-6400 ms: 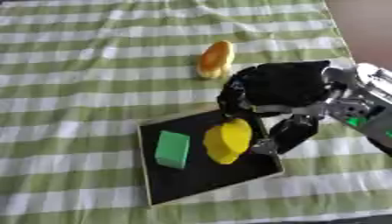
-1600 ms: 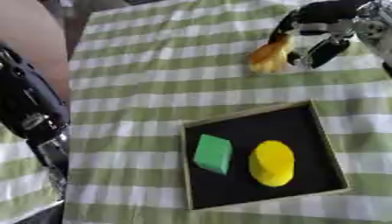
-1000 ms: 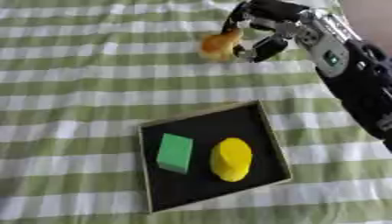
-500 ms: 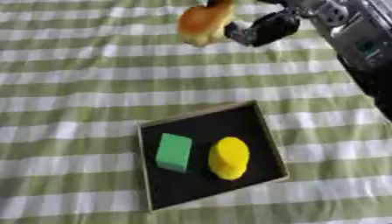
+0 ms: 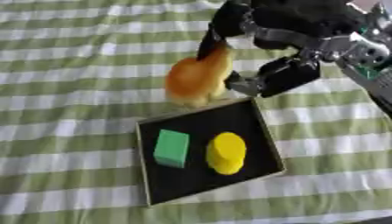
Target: Pick up objects on the table and place them in the box.
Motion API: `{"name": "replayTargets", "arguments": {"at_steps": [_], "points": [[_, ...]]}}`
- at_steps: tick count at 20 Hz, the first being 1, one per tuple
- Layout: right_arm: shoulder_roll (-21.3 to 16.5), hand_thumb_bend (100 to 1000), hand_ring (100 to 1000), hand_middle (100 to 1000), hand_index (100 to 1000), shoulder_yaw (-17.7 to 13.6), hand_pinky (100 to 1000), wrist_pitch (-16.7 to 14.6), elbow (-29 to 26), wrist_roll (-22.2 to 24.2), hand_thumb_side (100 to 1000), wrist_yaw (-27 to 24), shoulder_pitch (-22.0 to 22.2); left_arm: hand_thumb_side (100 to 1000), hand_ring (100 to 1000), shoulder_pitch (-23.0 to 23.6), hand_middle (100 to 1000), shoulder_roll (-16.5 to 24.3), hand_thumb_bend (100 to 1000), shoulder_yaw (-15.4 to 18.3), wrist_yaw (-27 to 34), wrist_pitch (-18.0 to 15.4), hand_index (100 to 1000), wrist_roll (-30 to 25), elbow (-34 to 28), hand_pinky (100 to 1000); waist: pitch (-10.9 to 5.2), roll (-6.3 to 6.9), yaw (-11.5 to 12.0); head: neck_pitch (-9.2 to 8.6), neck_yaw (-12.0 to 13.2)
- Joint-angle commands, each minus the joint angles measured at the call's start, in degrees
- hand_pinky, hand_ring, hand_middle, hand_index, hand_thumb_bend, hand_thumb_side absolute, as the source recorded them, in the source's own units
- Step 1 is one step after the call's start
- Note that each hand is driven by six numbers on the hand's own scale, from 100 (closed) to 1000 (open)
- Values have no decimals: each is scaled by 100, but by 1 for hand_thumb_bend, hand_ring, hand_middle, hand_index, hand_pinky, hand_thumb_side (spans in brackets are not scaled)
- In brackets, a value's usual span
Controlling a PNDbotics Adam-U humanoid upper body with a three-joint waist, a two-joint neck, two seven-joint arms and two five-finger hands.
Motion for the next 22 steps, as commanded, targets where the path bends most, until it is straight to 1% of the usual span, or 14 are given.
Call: {"name": "replayTargets", "arguments": {"at_steps": [1,5,8,11,14,17,19,20,21,22], "points": [[-112,100,605,439,549,-42,716,251,-84,10,100,126,75,495,849,-24,792,116,100,52,-14,2,931,-15,-108,849,-134,13,-11,10,-8],[-104,100,607,439,551,12,719,319,-24,61,100,232,334,499,849,-17,792,109,100,48,-12,7,930,-19,-108,849,-119,16,-31,6,-17],[-64,100,609,444,555,27,719,306,62,75,100,359,498,501,849,-11,792,95,100,40,-5,13,930,-27,-108,849,-111,21,-36,-7,-25],[-12,100,613,453,562,81,720,260,267,54,100,560,599,502,849,-3,792,83,100,37,0,17,930,-36,-108,849,-104,35,-29,-27,-42],[33,100,636,477,582,141,735,122,471,41,100,785,654,503,850,6,793,72,100,40,4,22,930,-41,-108,849,-98,48,-28,-35,-53],[42,100,659,501,600,265,747,-177,682,175,105,1078,706,504,850,2,793,63,100,44,6,23,930,-40,-108,849,-91,50,-28,-43,-65],[47,100,687,543,644,319,759,-325,837,243,121,1257,751,506,850,4,793,60,100,45,9,27,930,-40,-108,850,-88,50,-29,-44,-63],[51,103,727,617,711,335,775,-375,909,262,142,1351,769,508,849,7,793,58,100,45,11,29,930,-40,-108,850,-87,49,-31,-43,-63],[55,119,739,631,731,347,780,-422,970,285,147,1448,783,508,849,10,793,56,100,45,13,31,930,-41,-108,850,-87,49,-32,-45,-64],[56,199,810,747,841,364,816,-490,1015,332,173,1542,793,509,850,13,793,53,100,44,15,33,930,-42,-108,850,-87,47,-34,-46,-64]]}}
